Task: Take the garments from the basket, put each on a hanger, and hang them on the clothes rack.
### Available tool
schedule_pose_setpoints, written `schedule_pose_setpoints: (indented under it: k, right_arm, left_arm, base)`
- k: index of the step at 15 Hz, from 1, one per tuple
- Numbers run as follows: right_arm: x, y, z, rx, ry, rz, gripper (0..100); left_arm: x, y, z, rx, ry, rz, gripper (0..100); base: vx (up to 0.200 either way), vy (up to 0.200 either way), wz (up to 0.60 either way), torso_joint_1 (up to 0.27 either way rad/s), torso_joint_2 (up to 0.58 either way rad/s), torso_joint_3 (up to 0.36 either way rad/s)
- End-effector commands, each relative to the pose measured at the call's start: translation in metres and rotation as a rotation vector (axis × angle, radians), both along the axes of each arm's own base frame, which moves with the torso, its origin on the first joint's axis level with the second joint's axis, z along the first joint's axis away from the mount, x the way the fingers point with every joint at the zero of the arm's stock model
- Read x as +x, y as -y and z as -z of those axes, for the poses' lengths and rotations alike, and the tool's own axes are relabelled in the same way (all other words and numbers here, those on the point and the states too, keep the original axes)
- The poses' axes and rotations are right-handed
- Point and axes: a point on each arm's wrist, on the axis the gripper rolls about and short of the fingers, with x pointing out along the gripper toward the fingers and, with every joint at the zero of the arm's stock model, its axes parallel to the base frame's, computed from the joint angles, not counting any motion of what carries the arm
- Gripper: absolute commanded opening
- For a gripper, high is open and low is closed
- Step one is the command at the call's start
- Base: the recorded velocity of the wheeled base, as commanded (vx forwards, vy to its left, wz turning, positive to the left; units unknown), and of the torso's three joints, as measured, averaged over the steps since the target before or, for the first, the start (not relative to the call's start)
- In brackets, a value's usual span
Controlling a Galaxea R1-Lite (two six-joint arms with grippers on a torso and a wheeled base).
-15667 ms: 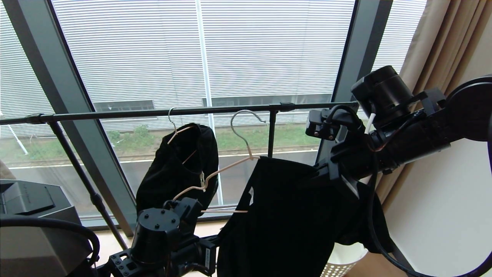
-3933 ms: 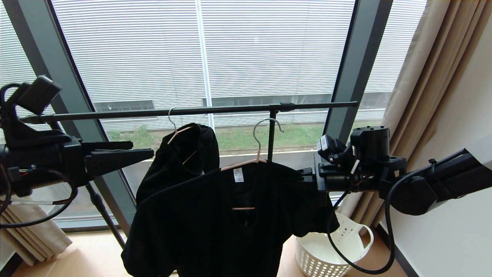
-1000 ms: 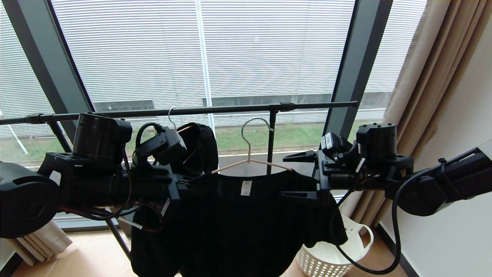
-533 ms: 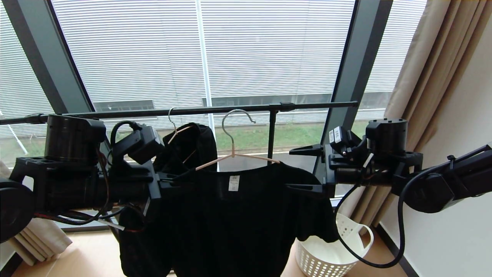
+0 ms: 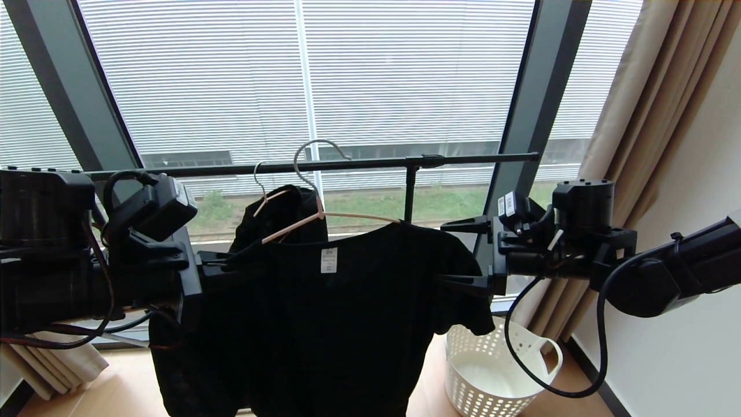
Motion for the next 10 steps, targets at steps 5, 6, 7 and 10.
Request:
schedule_pose_setpoints:
  k: [5, 6, 7, 10]
  right_arm:
    - [0.019, 0.006, 0.016, -0.008, -0.025, 0.031, 100]
    - [0.020, 0.007, 0.017, -0.009, -0.027, 0.032, 100]
    - [0.021, 0.006, 0.020, -0.011, -0.034, 0.032, 100]
    - [0.028, 0.006, 0.022, -0.012, -0.029, 0.042, 0]
  left_arm:
    - [-0.009, -0.014, -0.013, -0.010, 0.058, -0.051, 0]
    - [-0.010, -0.014, -0.014, -0.010, 0.060, -0.051, 0]
    - [-0.010, -0.014, -0.014, -0.010, 0.061, -0.051, 0]
    - [-0.012, -0.014, -0.016, -0.011, 0.069, -0.051, 0]
  base:
    - [0.000, 0.000, 0.00, 0.000, 0.00, 0.000]
    - [0.000, 0.000, 0.00, 0.000, 0.00, 0.000]
    - [0.000, 0.000, 0.00, 0.000, 0.00, 0.000]
    - [0.000, 0.000, 0.00, 0.000, 0.00, 0.000]
